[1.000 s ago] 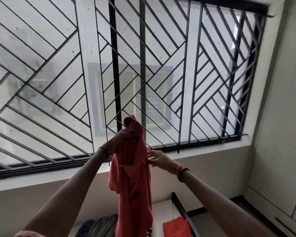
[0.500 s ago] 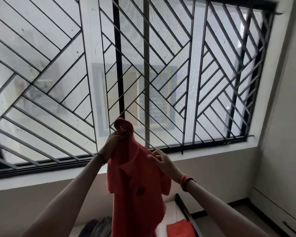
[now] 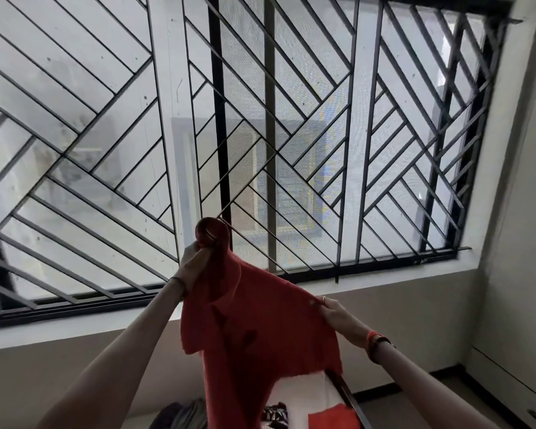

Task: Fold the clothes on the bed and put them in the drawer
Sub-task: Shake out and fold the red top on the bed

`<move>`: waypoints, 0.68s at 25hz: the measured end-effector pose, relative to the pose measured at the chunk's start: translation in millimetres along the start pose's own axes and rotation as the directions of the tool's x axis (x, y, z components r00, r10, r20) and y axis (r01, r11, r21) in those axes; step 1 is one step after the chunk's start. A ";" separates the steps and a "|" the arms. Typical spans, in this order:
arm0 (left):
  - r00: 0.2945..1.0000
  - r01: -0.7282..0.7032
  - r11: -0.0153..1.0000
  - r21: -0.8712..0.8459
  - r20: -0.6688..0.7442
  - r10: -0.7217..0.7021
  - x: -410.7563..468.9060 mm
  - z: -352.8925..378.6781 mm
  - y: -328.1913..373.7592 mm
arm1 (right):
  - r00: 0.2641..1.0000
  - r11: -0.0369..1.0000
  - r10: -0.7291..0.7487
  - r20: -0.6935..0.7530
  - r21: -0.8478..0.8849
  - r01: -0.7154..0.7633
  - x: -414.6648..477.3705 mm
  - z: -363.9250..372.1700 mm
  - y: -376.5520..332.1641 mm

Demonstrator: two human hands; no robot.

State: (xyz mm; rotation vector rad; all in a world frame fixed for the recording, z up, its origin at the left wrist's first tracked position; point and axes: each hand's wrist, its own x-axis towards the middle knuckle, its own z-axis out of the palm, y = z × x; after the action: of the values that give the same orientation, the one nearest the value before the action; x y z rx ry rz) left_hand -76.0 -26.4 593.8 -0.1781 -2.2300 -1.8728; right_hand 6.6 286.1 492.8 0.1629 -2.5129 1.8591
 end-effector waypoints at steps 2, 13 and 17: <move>0.998 -0.030 0.999 0.045 0.053 0.027 4.5 1.2 -8.4 | 1.000 0.994 0.030 0.004 0.103 -0.030 3.9 4.5 -5.9; 0.951 0.085 0.970 0.226 0.272 -0.146 12.8 23.7 -24.3 | 0.992 0.960 0.070 -0.106 0.276 -0.038 39.4 26.0 -49.1; 0.825 0.030 0.967 0.252 0.540 -0.166 -3.8 50.2 -9.7 | 0.992 0.994 -0.092 0.091 -0.049 0.097 47.6 40.9 -61.4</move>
State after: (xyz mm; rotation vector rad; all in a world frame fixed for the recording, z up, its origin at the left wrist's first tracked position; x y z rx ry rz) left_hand -79.2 21.4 575.4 -0.6602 -2.8719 -1.7438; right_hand -33.0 225.6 542.6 0.3654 -2.5590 1.7867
